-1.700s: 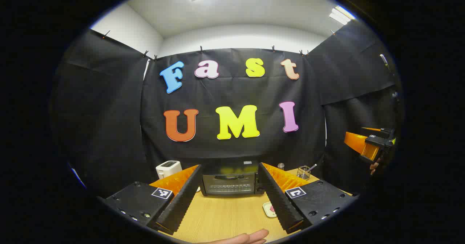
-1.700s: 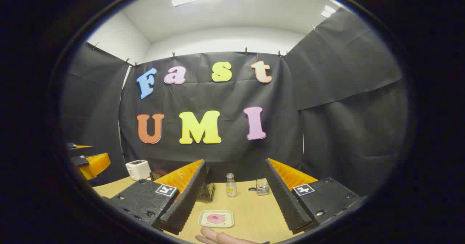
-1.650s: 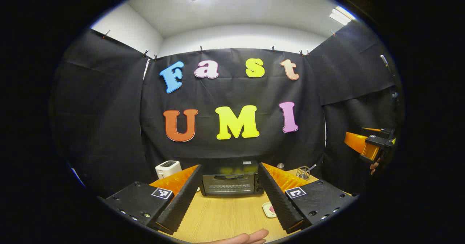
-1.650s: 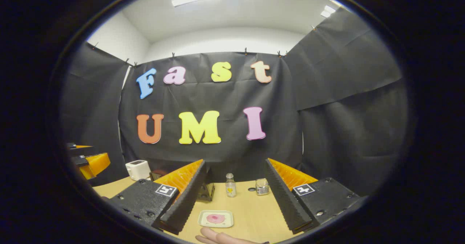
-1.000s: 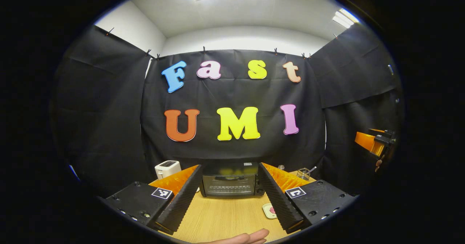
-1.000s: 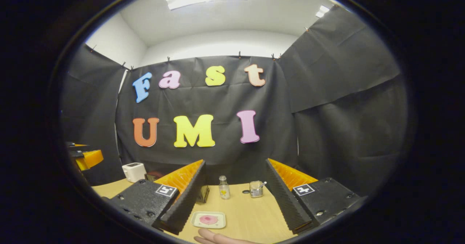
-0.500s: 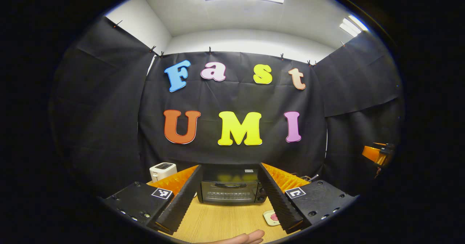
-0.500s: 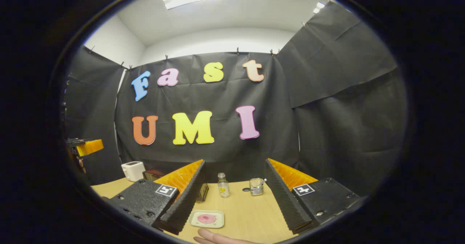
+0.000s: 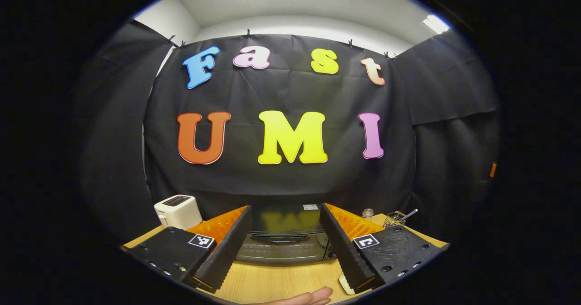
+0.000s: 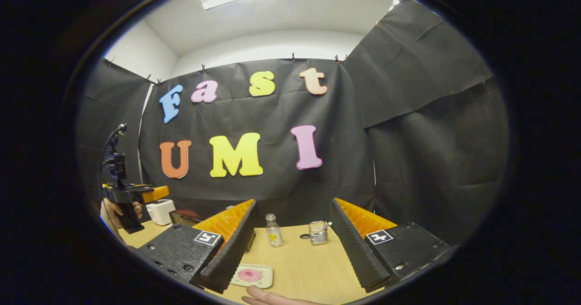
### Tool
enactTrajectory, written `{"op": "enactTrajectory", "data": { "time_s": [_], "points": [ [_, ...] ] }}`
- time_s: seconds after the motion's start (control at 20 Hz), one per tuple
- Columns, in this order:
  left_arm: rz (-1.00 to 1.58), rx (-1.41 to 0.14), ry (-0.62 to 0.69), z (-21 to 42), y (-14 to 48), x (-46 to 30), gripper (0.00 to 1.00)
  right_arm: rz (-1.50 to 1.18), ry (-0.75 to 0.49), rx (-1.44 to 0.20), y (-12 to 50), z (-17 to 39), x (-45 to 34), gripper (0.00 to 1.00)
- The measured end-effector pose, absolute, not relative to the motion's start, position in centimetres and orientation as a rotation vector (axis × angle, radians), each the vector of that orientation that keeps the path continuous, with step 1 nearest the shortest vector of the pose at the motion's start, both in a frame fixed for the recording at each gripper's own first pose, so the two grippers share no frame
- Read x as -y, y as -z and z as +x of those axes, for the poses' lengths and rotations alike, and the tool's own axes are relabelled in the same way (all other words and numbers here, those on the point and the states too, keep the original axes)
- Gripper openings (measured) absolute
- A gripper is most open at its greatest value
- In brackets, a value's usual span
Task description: Open the electric oven with the left hand, put the food in, and close the electric oven.
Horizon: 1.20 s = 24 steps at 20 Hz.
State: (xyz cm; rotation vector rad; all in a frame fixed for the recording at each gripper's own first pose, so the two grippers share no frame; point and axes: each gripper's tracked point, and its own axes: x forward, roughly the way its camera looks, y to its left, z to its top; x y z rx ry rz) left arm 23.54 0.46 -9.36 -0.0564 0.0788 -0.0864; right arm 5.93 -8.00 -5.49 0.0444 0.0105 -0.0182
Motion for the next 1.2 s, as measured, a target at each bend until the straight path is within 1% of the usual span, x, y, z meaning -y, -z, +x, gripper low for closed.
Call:
{"op": "enactTrajectory", "data": {
  "time_s": [0.05, 0.1, 0.2, 0.35, 0.65, 0.7, 0.75, 0.8, 0.85, 0.9, 1.05, 1.2],
  "points": [
    [-0.044, -0.101, 0.086, 24.8, 10.5, -0.5, 0.95, 0.045, 0.024, -0.018, 5.8, 6.3, 8.4, 1.0],
    [-0.034, -0.127, 0.077, 26.1, 11.6, -0.6, 0.95, 0.042, 0.027, -0.024, 6.2, 6.6, 8.8, 0.96],
    [-0.036, -0.171, 0.071, 28.3, 13.7, -0.5, 0.97, 0.032, 0.025, -0.013, 6.3, 7.1, 9.5, 0.97],
    [-0.031, -0.239, 0.075, 31.0, 17.0, -0.2, 0.97, 0.016, 0.023, -0.009, 6.9, 7.8, 10.3, 0.96],
    [-0.061, -0.402, 0.076, 33.6, 23.2, 0.4, 0.97, 0.021, 0.028, 0.0, 8.4, 8.5, 11.4, 0.96],
    [-0.053, -0.412, 0.079, 33.9, 23.8, 0.6, 0.98, 0.024, 0.024, -0.001, 9.0, 8.3, 11.5, 1.0],
    [-0.049, -0.438, 0.079, 34.0, 24.6, 0.8, 0.97, 0.022, 0.021, -0.002, 9.2, 8.2, 11.7, 1.0],
    [-0.021, -0.413, 0.071, 34.3, 24.4, 0.5, 0.97, 0.019, 0.026, -0.005, 9.6, 8.2, 12.0, 1.0],
    [-0.022, -0.423, 0.075, 34.6, 24.3, 0.6, 0.99, 0.014, 0.036, -0.006, 9.7, 8.1, 12.6, 1.0],
    [-0.034, -0.438, 0.074, 34.5, 24.5, 0.6, 0.97, 0.008, 0.047, -0.001, 9.5, 8.0, 13.0, 0.96],
    [-0.046, -0.455, 0.09, 34.4, 24.6, 0.6, 0.97, -0.022, 0.072, 0.03, 8.4, 7.0, 13.4, 0.96],
    [-0.043, -0.467, 0.098, 33.4, 24.5, 0.5, 0.98, -0.035, 0.07, 0.055, 7.6, 5.6, 13.2, 0.96]
  ]
}}
